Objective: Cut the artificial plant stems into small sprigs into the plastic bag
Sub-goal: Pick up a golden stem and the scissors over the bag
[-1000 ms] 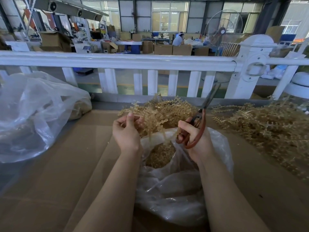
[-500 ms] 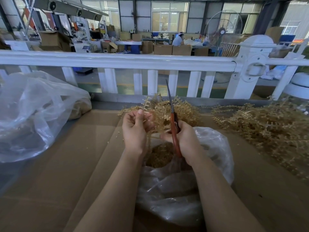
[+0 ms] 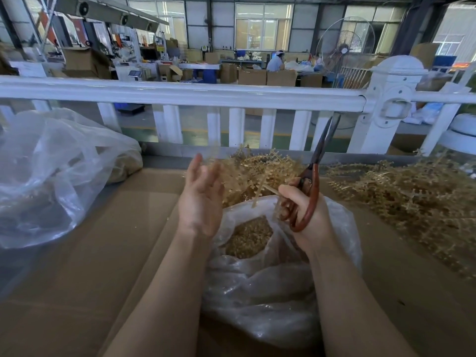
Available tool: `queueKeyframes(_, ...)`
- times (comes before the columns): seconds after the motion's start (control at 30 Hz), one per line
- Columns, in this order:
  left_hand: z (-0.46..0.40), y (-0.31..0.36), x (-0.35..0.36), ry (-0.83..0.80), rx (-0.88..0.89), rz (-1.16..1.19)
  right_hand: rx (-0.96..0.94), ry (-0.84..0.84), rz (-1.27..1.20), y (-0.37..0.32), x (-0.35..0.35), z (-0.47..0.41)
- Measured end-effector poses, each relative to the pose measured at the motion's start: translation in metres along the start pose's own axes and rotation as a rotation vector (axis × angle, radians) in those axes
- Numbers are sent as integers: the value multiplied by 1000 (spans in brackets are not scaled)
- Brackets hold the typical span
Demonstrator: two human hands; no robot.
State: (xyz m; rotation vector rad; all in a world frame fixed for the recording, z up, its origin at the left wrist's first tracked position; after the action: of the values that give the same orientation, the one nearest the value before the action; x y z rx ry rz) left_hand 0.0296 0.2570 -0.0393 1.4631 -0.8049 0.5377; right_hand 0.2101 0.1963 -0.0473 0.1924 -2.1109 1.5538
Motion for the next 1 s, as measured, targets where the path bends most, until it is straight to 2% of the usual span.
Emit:
queueKeyframes(0.07,3,-10,7,-133,-9,-429,2,4,25,0,1,1)
queueKeyframes(0.13,6,-21,10,-154,22,-724,-10,-1,24,-2,3,2)
queueKeyframes(0.23,7,-17,13,88,171,-997,-29,-5,22,-5,7,4)
queueKeyframes(0.33,5,-8,3,388,229,-1218,-34,9,31,-6,8,5)
queueKeyframes(0.4,3,-4,-6,466,229,-1125,-33,10,27,-6,8,5)
queueKeyframes(0.5,3,-3,-10,440,170,-704,-27,19,12,-6,7,5)
queueKeyframes(0.53,4,-2,-9,420,193,-635,-27,26,10,-6,7,5)
queueKeyframes(0.6,9,3,-2,402,321,-736,-29,45,7,-5,7,5)
queueKeyframes(0.67,16,5,7,283,418,-828,-39,58,7,-3,8,4)
queueKeyframes(0.7,18,4,13,167,414,-808,-45,62,9,-3,8,4)
queueKeyframes(0.77,20,-3,23,-57,296,-751,-59,59,23,-2,9,4)
queueKeyframes(0.83,19,-13,29,-201,167,-749,-73,39,72,-2,10,3)
queueKeyframes(0.9,19,-18,30,-230,114,-736,-84,22,101,-1,10,4)
queueKeyframes(1.0,15,-16,22,-157,70,-593,-90,10,58,-1,10,3)
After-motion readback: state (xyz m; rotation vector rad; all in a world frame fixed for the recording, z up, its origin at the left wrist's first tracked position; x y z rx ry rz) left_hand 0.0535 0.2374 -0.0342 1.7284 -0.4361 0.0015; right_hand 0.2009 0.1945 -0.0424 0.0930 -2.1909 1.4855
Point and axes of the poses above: each hand's wrist, its own z-axis away from the middle knuckle, its own x-axis out of the palm, y = z × x, the point moved 4 cm from there along -z, towards the middle knuckle, and after that the axes turned 4 degrees about -x, right-handed, at the moved point
